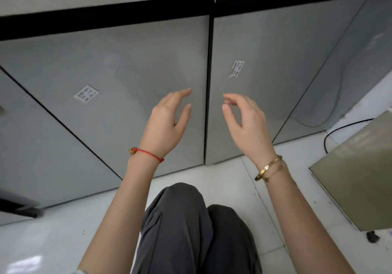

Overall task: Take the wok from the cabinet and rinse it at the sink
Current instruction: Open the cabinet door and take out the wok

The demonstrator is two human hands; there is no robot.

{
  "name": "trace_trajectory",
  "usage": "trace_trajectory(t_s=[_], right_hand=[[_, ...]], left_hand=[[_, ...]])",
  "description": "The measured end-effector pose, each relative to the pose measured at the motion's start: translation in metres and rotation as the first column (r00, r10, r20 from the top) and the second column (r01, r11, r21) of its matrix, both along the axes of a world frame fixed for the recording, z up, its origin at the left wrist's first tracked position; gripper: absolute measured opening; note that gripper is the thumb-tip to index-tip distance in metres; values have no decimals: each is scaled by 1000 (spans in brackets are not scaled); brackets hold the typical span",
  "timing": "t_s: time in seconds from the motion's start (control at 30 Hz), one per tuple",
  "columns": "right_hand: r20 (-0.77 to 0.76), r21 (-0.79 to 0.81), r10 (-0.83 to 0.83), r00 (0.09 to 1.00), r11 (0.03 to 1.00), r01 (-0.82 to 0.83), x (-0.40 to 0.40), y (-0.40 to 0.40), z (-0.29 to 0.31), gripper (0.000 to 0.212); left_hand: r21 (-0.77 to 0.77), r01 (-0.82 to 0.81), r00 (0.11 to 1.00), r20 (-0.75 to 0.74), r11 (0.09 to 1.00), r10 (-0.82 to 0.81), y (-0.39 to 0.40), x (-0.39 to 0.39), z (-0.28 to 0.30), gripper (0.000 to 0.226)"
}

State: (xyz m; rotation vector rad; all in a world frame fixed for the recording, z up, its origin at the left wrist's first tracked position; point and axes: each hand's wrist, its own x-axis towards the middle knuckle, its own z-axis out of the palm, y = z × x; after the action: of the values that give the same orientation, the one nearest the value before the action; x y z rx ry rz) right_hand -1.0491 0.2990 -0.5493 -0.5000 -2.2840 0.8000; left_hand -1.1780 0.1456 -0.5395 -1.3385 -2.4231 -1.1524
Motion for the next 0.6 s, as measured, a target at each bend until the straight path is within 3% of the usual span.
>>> trace_trajectory(t_s=[0.27, 0.6], right_hand=[[-138, 6, -16, 990, 1000, 17, -17, 19, 21, 27], [-306, -220, -85, 948, 975, 16, -80, 47, 87, 18]], left_hand=[[99, 4, 999, -37, 995, 0, 19, -9, 3, 36], [98, 50, 998, -30, 994, -48, 64, -26, 7, 41]])
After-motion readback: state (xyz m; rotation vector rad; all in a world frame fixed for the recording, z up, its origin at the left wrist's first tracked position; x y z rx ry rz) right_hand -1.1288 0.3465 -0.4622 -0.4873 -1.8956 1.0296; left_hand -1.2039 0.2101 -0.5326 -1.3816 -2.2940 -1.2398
